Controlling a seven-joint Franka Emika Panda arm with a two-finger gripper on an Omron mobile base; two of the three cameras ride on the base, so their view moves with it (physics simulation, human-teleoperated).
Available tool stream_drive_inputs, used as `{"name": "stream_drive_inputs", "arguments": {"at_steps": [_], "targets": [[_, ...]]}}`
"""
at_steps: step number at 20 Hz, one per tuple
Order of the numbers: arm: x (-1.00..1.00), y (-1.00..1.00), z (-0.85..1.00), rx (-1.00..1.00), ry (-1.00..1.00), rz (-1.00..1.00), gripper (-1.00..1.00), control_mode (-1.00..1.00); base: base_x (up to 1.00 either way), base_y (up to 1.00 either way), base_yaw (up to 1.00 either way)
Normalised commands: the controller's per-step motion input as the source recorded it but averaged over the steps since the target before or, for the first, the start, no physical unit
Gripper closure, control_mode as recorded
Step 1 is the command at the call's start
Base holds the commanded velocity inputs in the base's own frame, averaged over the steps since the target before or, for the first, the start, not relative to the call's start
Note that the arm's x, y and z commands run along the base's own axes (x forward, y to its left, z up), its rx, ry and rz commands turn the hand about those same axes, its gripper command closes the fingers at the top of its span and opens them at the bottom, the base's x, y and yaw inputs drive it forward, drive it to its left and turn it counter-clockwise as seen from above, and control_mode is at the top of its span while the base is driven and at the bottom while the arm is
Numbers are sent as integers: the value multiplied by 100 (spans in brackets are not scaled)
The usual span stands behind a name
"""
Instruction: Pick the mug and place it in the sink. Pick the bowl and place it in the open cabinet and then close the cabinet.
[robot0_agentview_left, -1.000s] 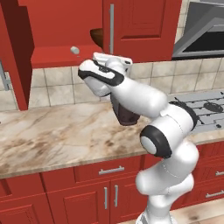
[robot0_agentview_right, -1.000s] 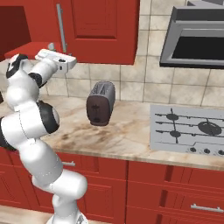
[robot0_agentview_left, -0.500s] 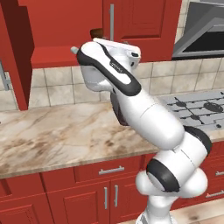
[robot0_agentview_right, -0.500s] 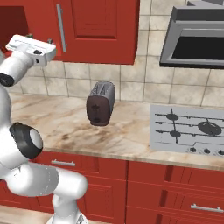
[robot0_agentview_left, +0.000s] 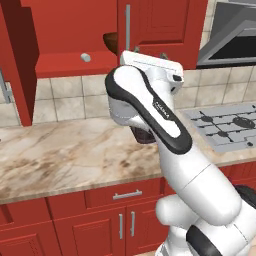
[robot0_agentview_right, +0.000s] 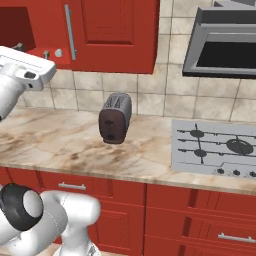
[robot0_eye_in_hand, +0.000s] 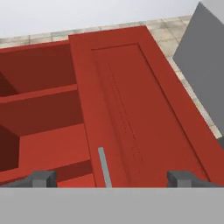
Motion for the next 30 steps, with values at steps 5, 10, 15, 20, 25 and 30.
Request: {"name": "stream_drive_inputs", "arguments": {"at_steps": [5, 10, 15, 20, 25, 30], "targets": [[-100, 0, 3, 7, 0, -5, -100, -100, 0, 0, 0], [-100, 17, -1, 5, 1, -7, -100, -100, 0, 0, 0], [-86, 38, -4, 1, -2, -2, -100, -100, 0, 0, 0], [-18, 74, 0, 0, 0, 0, -100, -100, 0, 0, 0], [-19, 97, 0, 0, 0, -5, -100, -100, 0, 0, 0], [-2, 99, 0, -2, 0, -9, -100, -100, 0, 0, 0]]}}
